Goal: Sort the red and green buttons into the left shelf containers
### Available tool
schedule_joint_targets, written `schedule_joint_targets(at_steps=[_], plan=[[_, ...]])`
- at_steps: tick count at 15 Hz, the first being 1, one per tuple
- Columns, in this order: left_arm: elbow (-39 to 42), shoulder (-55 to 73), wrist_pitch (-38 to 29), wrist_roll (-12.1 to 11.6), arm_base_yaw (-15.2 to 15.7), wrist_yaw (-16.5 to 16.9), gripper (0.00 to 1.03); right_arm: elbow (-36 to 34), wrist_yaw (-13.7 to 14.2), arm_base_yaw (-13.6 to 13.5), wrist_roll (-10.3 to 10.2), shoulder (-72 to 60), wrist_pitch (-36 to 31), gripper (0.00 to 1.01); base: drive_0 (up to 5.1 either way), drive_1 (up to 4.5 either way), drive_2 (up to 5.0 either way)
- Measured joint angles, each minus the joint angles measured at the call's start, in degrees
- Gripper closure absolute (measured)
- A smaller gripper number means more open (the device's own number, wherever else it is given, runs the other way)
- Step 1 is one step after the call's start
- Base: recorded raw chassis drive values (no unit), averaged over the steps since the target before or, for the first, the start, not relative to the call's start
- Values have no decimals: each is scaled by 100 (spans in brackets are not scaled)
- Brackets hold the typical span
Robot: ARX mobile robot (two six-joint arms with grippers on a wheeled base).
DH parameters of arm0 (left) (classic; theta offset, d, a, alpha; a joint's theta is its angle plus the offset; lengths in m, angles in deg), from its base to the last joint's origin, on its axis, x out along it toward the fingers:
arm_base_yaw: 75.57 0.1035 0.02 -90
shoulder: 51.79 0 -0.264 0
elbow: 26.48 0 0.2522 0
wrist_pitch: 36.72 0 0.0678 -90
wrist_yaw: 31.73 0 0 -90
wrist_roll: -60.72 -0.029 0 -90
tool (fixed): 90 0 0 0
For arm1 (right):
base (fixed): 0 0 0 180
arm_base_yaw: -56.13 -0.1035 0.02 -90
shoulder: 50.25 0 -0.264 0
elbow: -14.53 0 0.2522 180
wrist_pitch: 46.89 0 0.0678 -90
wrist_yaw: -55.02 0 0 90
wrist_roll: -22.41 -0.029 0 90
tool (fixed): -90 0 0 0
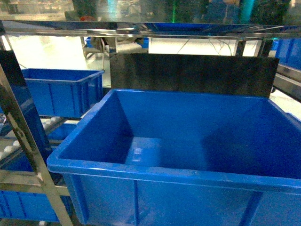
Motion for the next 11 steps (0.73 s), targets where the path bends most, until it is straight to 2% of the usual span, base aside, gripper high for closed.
schedule_joint_targets(at_steps=[3, 6, 8, 11], plan=[[0, 0, -2, 0, 0, -2, 71, 426, 205, -483, -2, -927, -452, 76, 0, 0, 0], [0, 0, 0, 0, 0, -2, 71, 1060, 466, -892, 2, -1790, -444, 76, 0, 0, 0], [0, 0, 0, 0, 0, -2, 71, 1515, 651, -1128, 76, -2240, -310, 76, 0, 0, 0], [0, 0, 0, 0, 0, -2, 71, 2452, 728, -1261, 76, -3169, 219, 76, 0, 0, 0]])
